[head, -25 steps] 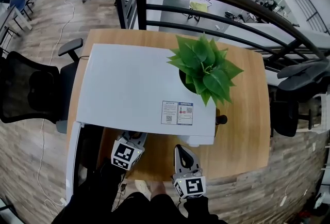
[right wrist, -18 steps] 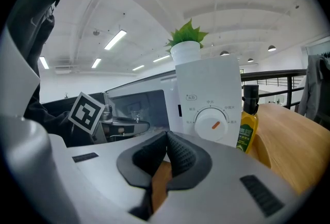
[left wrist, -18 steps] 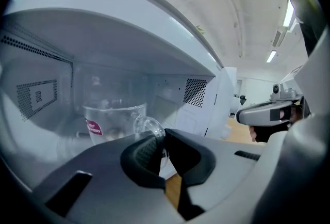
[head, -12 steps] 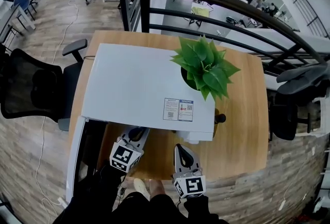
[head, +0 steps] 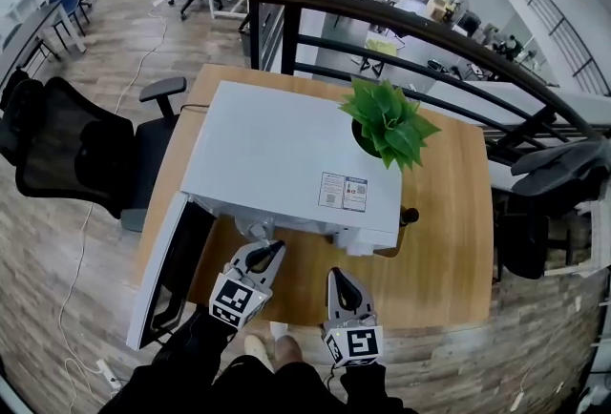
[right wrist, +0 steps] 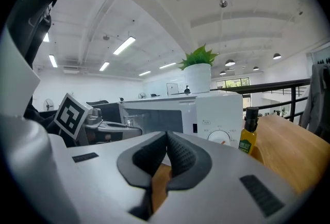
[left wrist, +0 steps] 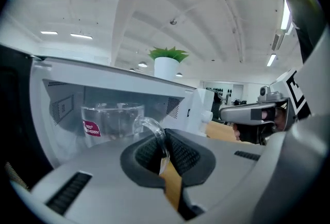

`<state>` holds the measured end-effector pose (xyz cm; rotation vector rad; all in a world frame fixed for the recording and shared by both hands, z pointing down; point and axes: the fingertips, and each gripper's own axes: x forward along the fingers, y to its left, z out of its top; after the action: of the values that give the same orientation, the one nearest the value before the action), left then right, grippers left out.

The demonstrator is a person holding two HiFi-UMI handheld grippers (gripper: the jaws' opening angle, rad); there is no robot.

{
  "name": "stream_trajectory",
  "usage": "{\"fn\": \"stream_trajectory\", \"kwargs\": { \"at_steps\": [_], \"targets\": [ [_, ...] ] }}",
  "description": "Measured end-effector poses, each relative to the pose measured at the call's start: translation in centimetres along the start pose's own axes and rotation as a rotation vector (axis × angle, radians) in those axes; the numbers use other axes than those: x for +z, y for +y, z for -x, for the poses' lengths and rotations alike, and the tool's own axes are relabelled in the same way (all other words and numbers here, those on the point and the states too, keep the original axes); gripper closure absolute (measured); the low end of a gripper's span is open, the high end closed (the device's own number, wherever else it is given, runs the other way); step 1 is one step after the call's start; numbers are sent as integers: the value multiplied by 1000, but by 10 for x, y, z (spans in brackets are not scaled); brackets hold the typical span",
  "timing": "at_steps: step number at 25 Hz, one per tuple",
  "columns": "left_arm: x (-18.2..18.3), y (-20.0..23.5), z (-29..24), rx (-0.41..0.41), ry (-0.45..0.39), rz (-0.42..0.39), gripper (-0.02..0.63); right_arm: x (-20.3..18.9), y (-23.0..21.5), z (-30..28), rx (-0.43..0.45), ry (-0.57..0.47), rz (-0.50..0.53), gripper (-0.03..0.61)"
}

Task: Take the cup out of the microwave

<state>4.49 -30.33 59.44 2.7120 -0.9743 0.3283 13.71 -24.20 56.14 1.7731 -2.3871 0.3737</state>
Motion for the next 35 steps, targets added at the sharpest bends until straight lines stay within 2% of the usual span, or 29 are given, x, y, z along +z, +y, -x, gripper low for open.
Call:
{"fn": "stream_trajectory", "kwargs": {
  "at_steps": [21, 28, 35],
  "targets": [
    [49, -64, 168, 118, -102, -63, 591, 51, 104, 93, 78, -149, 72, 563],
    [62, -94, 221, 129, -155, -96, 591, 64, 137, 133, 90, -206, 100, 563],
    [59, -126, 273, 128, -158, -125, 591, 67, 161, 173, 96, -228, 114, 563]
  ]
}}
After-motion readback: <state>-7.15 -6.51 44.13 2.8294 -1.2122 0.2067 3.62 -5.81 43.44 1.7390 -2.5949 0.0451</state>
